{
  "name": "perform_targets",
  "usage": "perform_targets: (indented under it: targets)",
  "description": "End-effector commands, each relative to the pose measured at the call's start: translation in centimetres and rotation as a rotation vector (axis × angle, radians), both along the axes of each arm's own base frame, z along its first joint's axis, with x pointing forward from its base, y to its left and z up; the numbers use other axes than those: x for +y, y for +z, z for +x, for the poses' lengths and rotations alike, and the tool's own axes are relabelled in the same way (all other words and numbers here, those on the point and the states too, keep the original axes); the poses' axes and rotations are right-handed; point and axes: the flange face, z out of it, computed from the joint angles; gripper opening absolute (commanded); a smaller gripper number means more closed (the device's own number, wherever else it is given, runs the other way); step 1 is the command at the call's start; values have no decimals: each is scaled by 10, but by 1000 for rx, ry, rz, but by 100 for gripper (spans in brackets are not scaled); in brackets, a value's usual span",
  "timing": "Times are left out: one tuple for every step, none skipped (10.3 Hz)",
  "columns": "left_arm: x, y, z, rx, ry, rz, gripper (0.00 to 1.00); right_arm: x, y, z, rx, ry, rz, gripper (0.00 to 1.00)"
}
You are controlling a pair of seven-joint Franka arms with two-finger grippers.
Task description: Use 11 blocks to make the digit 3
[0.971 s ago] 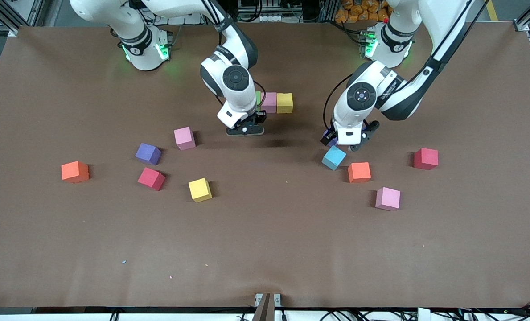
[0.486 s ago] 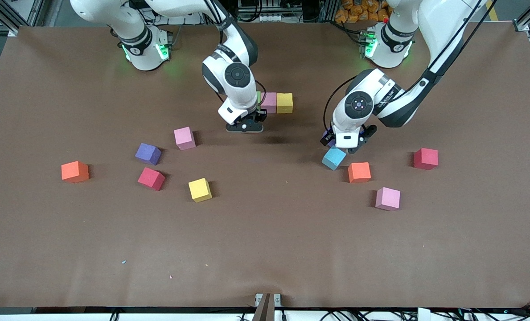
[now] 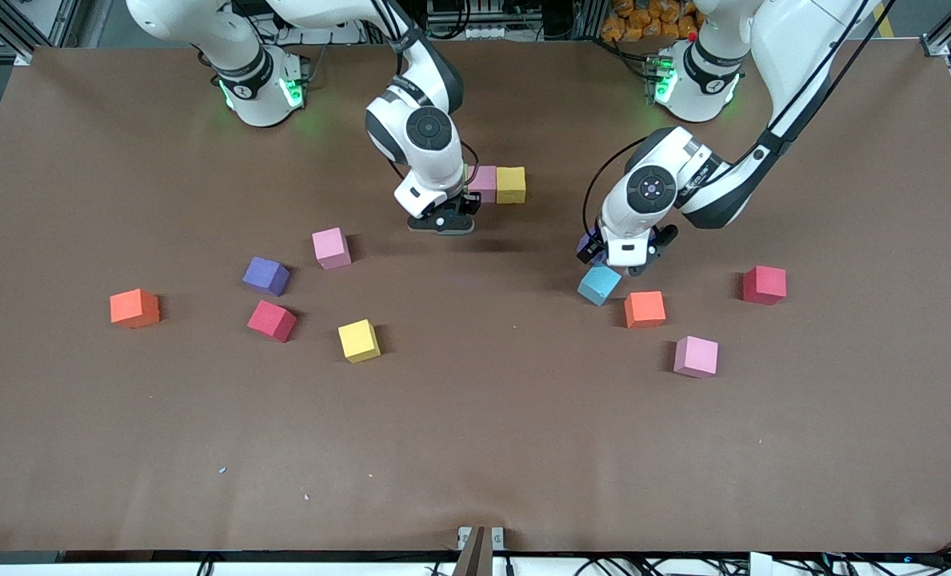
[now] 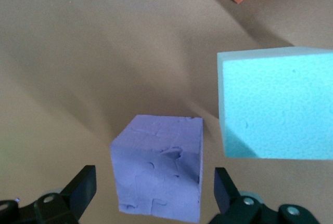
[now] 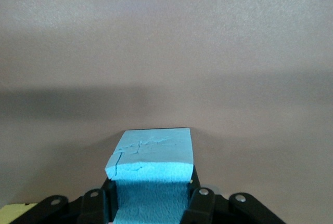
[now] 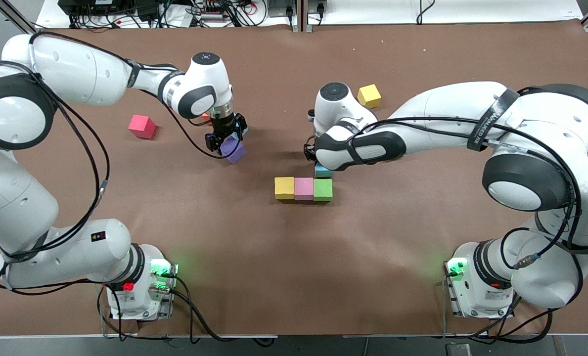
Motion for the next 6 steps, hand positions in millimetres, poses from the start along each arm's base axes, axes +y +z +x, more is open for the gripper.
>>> perform_targets:
  targets:
    - [0,-12,-6,-29,10,22,100,-2,-1,-8,-11,-17,-1,0]
    - [-1,-18,-8,-36,20,34,100,-2,-2,-9,-12,-16,1,0]
    - [2,-21,-6,-48,35,47,100,0,-2,-13,-12,-14,3,0]
    - [1,-20,-5,-52,36,47,89,1,-3,-16,-8,-12,1,0]
    - [2,-18,-3,-55,56,47,52,1,-3,-16,-9,-24,3,0]
    - [0,-15,1,-63,110,51,22,4,-3,-20,-8,-19,4,0]
